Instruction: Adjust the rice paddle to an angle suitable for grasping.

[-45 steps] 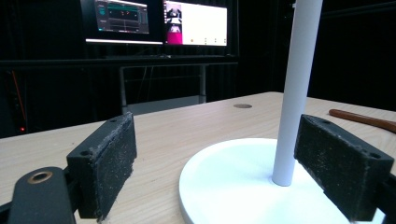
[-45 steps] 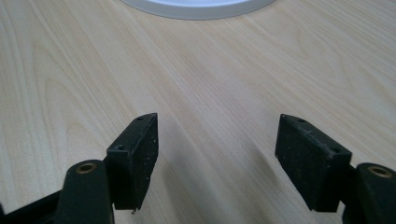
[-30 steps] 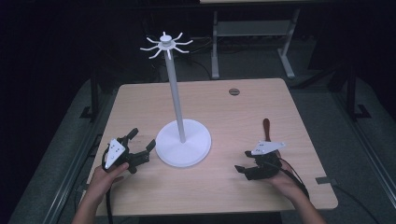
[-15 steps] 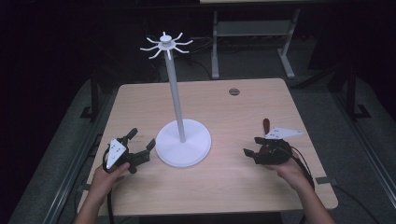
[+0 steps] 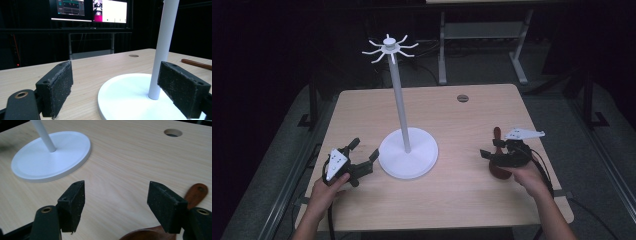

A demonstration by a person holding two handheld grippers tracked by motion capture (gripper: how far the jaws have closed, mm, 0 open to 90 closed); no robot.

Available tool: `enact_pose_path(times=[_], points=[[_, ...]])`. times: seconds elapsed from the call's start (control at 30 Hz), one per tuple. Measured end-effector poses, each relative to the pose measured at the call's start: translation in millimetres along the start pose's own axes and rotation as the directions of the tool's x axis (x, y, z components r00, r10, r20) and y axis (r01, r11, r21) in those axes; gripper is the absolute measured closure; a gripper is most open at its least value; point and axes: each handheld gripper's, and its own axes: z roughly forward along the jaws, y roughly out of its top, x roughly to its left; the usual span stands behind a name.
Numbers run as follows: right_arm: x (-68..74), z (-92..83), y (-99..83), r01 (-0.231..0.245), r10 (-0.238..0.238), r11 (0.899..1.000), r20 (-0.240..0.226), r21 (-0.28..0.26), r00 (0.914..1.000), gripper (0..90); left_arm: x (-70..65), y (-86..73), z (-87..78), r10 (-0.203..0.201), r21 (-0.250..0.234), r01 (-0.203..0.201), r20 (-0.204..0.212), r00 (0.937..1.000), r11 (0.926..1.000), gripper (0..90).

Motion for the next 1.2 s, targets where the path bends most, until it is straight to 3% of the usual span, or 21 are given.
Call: enact_pose_path(times=[0.2,0.47,0.87,1.1,1.2], points=[[-16.0,-3.5,7.0,-0.033,0.034,0.999,0.033,-0.017,0.9989,30.4,0.0,0.1,0.0,0.0,0.0,0.0,-0.001,1.0,1.0,12.5],[-37.8,-3.7,11.2,-0.088,0.091,0.995,0.072,-0.042,0.9933,37.9,-1.0,0.2,0.4,-0.003,0.003,0.003,-0.007,1.0,1.0,12.5],[-60.4,7.6,12.2,-0.109,0.114,0.993,0.143,-0.041,0.9832,48.8,-0.9,0.2,0.3,-0.004,0.002,0.004,-0.007,1.0,1.0,12.5],[-70.8,18.3,14.5,-0.119,0.13,0.991,0.218,-0.065,0.9673,67.1,-0.7,0.1,0.2,-0.004,0.0,0.004,-0.005,1.0,1.0,12.5],[-75.6,24.9,11.6,-0.111,0.121,0.992,0.247,-0.052,0.9614,75.5,-0.2,0.1,0.1,-0.001,0.0,0.001,-0.005,1.0,1.0,12.5]])
